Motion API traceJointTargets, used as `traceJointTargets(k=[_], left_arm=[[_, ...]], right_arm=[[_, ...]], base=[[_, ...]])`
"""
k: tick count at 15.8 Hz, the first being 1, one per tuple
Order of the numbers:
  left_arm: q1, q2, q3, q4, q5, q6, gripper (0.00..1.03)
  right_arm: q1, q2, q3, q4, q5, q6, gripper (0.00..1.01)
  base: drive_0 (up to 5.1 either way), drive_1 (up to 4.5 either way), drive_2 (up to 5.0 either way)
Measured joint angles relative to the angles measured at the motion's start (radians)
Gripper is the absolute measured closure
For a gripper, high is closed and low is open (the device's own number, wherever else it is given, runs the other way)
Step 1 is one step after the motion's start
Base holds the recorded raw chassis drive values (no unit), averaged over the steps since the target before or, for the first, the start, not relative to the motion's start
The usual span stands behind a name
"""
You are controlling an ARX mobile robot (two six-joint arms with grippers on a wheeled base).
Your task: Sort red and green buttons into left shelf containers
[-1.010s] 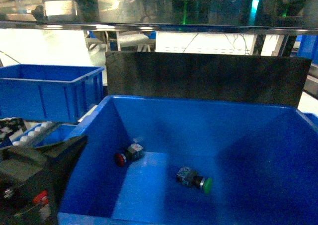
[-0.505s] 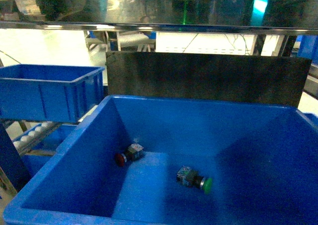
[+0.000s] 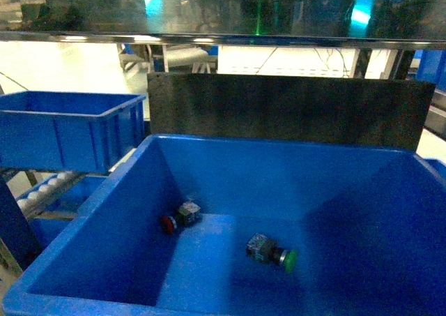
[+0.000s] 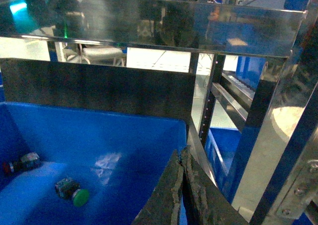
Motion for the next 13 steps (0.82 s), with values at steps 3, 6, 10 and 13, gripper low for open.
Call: traceJointTargets(k=[3, 6, 10, 13], left_arm=[[0.000, -0.048, 0.000, -0.059, -0.002, 0.001, 1.01], [0.000, -0.095, 0.000, -0.105, -0.002, 0.001, 1.01], [0.000, -0.174, 0.002, -0.206, -0.002, 0.001, 1.01], [0.000, -0.283, 0.001, -0.314, -0.001, 0.001, 1.01]], right_arm=[[0.000, 0.000, 0.000, -0.004, 0.000, 0.000, 0.99], [0.000, 0.000, 0.000, -0.004, 0.000, 0.000, 0.99], [0.000, 0.000, 0.000, -0.003, 0.000, 0.000, 0.99], [0.000, 0.000, 0.000, -0.005, 0.000, 0.000, 0.99]], base=[[0.0, 0.00, 0.0], [0.0, 0.00, 0.0], [0.0, 0.00, 0.0], [0.0, 0.00, 0.0]])
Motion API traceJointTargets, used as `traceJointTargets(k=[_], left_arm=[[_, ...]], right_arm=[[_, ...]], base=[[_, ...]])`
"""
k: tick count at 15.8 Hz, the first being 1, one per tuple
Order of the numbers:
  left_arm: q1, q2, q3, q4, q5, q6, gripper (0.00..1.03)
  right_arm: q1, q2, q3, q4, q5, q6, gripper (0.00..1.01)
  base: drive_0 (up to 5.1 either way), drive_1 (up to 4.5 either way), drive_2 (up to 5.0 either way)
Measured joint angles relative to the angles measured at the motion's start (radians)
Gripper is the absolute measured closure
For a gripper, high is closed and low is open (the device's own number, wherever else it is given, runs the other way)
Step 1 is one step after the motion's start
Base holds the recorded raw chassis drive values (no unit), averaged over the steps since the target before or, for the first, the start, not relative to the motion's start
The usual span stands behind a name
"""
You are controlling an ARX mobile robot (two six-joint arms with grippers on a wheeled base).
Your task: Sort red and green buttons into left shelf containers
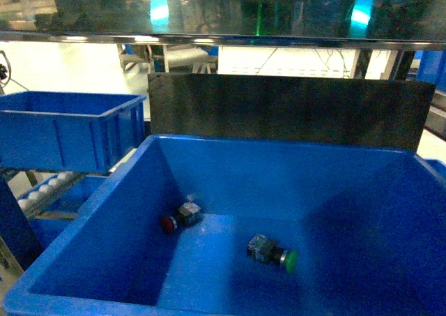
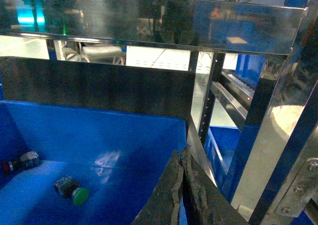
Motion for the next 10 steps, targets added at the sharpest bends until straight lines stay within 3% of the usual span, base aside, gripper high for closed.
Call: traceJointTargets(k=[4, 5, 8, 9, 10], left_arm=[[0.000, 0.000, 0.000, 0.005, 0.000, 0.000, 1.01], [0.000, 0.000, 0.000, 0.005, 0.000, 0.000, 0.90], [0.000, 0.000, 0.000, 0.005, 0.000, 0.000, 0.18], [0.000, 0.000, 0.000, 0.005, 0.000, 0.000, 0.04], [0.000, 0.000, 0.000, 0.005, 0.000, 0.000, 0.05]], right_arm=[[0.000, 0.000, 0.000, 0.001, 0.000, 0.000, 0.99], [0.000, 0.000, 0.000, 0.001, 0.000, 0.000, 0.92], [0.000, 0.000, 0.000, 0.001, 0.000, 0.000, 0.19], [0.000, 0.000, 0.000, 0.001, 0.000, 0.000, 0.01], [0.000, 0.000, 0.000, 0.001, 0.000, 0.000, 0.03]], base=[[0.0, 0.00, 0.0], [0.0, 0.00, 0.0], [0.0, 0.00, 0.0], [0.0, 0.00, 0.0], [0.0, 0.00, 0.0]])
